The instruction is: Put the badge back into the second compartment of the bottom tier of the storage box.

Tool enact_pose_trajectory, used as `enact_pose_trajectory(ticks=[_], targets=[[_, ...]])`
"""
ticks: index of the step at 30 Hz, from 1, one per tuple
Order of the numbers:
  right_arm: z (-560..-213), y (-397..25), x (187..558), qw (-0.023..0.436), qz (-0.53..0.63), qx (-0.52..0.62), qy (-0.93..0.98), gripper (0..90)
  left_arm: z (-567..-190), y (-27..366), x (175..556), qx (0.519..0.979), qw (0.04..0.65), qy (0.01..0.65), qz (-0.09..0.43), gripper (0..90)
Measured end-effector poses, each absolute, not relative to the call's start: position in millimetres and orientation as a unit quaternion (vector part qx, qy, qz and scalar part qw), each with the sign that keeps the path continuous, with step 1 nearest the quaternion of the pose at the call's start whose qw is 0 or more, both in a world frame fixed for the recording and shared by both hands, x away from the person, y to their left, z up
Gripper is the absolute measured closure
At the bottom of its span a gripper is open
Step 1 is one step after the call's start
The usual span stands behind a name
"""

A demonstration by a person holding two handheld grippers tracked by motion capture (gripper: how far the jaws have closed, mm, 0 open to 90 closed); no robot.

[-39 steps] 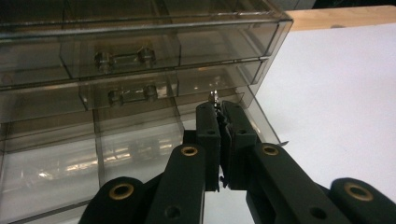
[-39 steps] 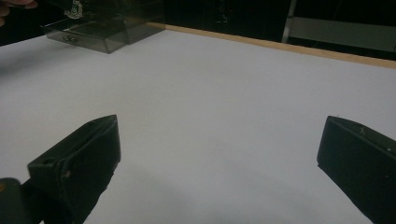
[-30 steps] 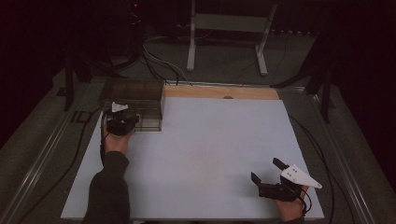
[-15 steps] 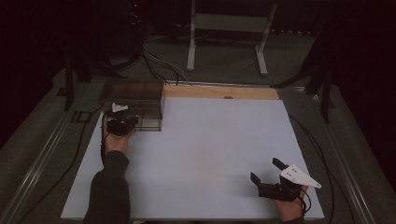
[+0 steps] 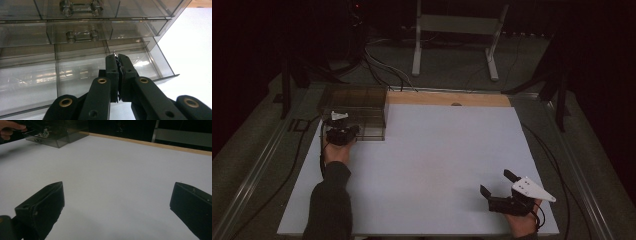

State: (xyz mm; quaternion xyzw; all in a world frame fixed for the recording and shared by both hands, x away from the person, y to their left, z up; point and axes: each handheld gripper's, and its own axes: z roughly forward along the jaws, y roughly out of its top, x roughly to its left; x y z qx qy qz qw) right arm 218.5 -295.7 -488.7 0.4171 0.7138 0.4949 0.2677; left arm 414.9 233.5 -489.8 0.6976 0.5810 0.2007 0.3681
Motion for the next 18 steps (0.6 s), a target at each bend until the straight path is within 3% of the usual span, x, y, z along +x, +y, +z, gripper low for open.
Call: enact_pose_trajectory(ticks=[7, 10, 12, 18], targets=[[-488.8, -296.1, 218.0, 0.268, 0.494, 0.418, 0.714, 0.2, -497.2, 235.6, 417.4, 0.692, 0.348, 0.599, 0.202, 87.0], [-488.5, -296.3, 217.5, 0.268, 0.494, 0.417, 0.714, 0.2, -498.2, 237.3, 418.1, 0.682, 0.331, 0.617, 0.210, 59.5], [-488.3, -296.6, 217.0, 0.268, 0.495, 0.419, 0.713, 0.2, -498.4, 240.8, 416.2, 0.674, 0.309, 0.632, 0.226, 48.4], [-488.4, -296.0, 216.8, 0.268, 0.494, 0.418, 0.714, 0.2, -494.5, 250.5, 409.4, 0.656, 0.322, 0.641, 0.236, 26.3]])
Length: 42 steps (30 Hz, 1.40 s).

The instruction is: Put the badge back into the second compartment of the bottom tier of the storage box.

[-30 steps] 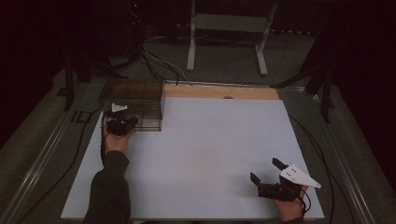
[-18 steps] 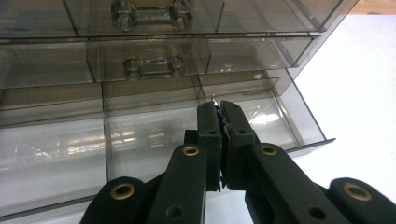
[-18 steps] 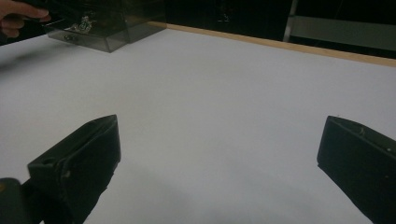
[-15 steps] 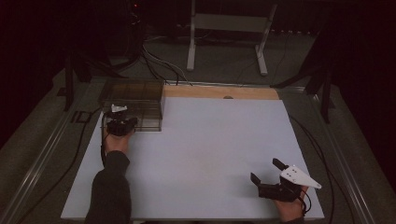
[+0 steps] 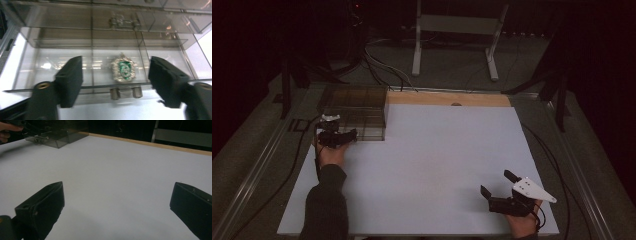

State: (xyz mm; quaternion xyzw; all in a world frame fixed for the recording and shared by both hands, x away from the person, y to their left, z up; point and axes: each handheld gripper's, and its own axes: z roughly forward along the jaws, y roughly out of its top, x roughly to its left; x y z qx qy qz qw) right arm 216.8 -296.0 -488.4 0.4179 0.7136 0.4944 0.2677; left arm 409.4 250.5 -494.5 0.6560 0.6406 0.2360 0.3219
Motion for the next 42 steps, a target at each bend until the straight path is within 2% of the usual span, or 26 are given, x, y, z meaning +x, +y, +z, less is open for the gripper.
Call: enact_pose_trajectory(ticks=[8, 9, 10, 26, 35, 42], targets=[[-488.4, -294.7, 216.7, 0.268, 0.494, 0.417, 0.714, 0.2, -479.1, 260.4, 397.6, 0.653, 0.369, 0.621, 0.228, 6.7], [-488.4, -294.5, 216.7, 0.267, 0.494, 0.417, 0.715, 0.2, -479.1, 260.4, 397.6, 0.653, 0.369, 0.621, 0.228, 6.7], [-488.5, -294.3, 216.7, 0.268, 0.494, 0.417, 0.715, 0.2, -472.8, 261.5, 393.3, 0.661, 0.378, 0.609, 0.223, 2.2], [-488.8, -288.9, 217.0, 0.263, 0.494, 0.413, 0.718, 0.2, -437.3, 254.2, 343.2, 0.701, 0.435, 0.509, 0.244, 0.4], [-489.2, -286.7, 218.6, 0.260, 0.496, 0.413, 0.718, 0.2, -442.8, 246.4, 310.6, 0.714, 0.458, 0.464, 0.254, 0.4], [-489.6, -283.7, 221.3, 0.258, 0.499, 0.413, 0.717, 0.2, -459.4, 246.1, 281.4, 0.708, 0.478, 0.455, 0.254, 0.4]])
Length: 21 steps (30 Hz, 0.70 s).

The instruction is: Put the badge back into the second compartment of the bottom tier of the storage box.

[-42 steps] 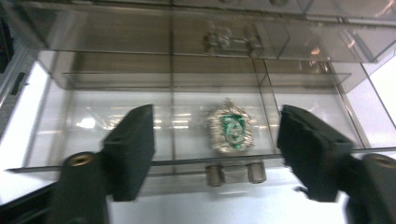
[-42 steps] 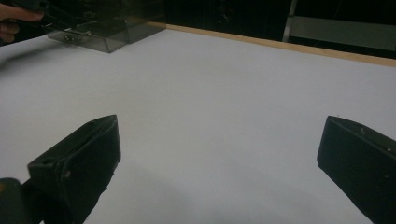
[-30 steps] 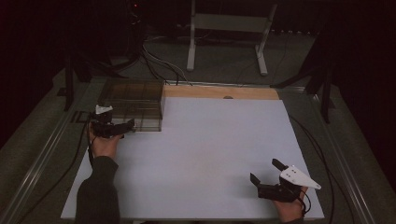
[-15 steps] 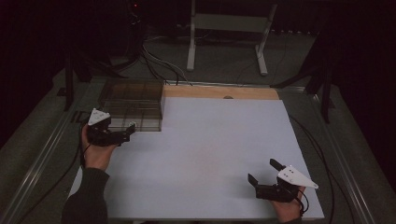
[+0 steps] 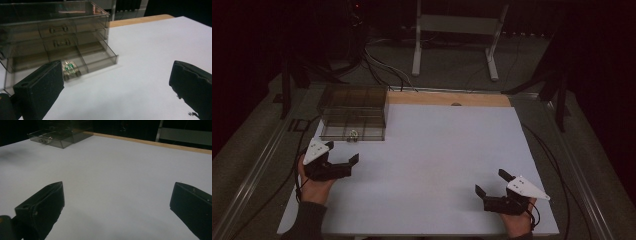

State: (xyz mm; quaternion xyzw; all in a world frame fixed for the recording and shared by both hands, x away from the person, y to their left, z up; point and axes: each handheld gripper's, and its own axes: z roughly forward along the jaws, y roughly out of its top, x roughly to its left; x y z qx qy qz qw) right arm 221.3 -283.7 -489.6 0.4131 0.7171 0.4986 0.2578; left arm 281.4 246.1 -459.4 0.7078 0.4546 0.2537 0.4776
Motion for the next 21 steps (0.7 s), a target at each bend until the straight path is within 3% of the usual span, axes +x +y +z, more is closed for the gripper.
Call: enact_pose_trajectory(ticks=[21], targets=[[-492.3, -283.7, 226.9, 0.261, 0.502, 0.413, 0.714, 0.2, -491.3, 240.2, 234.0, 0.696, 0.505, 0.416, 0.296, 0.5]])
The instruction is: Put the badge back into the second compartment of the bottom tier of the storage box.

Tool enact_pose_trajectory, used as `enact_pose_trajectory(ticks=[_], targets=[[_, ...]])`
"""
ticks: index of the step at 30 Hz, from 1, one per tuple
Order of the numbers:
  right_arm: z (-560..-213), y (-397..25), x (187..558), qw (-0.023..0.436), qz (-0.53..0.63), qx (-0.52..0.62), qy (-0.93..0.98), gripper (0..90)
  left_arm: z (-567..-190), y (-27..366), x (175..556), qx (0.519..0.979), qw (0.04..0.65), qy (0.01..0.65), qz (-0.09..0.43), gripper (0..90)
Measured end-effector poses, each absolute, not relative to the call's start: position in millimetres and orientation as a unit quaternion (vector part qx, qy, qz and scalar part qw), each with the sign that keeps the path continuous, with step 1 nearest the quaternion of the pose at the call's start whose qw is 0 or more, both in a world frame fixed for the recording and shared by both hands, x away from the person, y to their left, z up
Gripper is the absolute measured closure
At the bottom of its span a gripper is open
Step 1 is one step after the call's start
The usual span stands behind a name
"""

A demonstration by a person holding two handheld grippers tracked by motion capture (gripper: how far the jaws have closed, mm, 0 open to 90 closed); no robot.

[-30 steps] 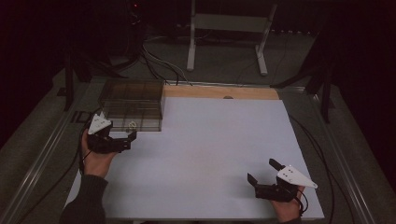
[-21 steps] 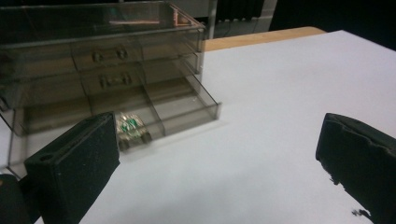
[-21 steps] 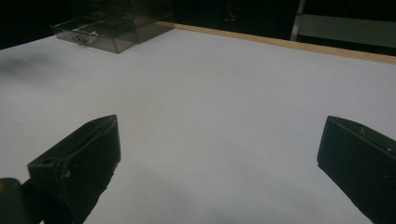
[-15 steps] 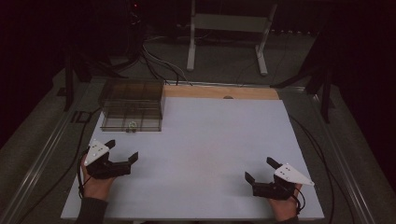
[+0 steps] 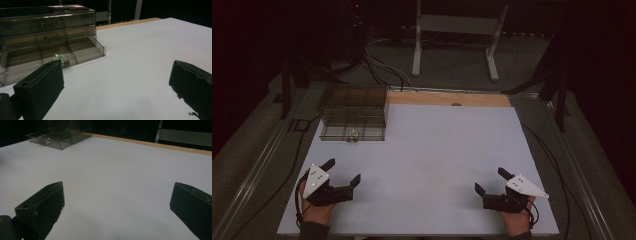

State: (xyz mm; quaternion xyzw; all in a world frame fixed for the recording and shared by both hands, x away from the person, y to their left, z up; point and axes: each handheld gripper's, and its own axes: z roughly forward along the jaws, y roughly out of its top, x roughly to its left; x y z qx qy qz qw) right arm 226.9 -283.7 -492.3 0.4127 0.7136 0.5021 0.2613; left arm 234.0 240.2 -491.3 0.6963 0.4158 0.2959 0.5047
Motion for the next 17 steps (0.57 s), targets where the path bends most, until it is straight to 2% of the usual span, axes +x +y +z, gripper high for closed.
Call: enact_pose_trajectory(ticks=[17], targets=[[-496.2, -287.4, 232.0, 0.265, 0.493, 0.422, 0.714, 0.2, -501.3, 245.7, 229.9, 0.689, 0.503, 0.426, 0.299, 0.5]])
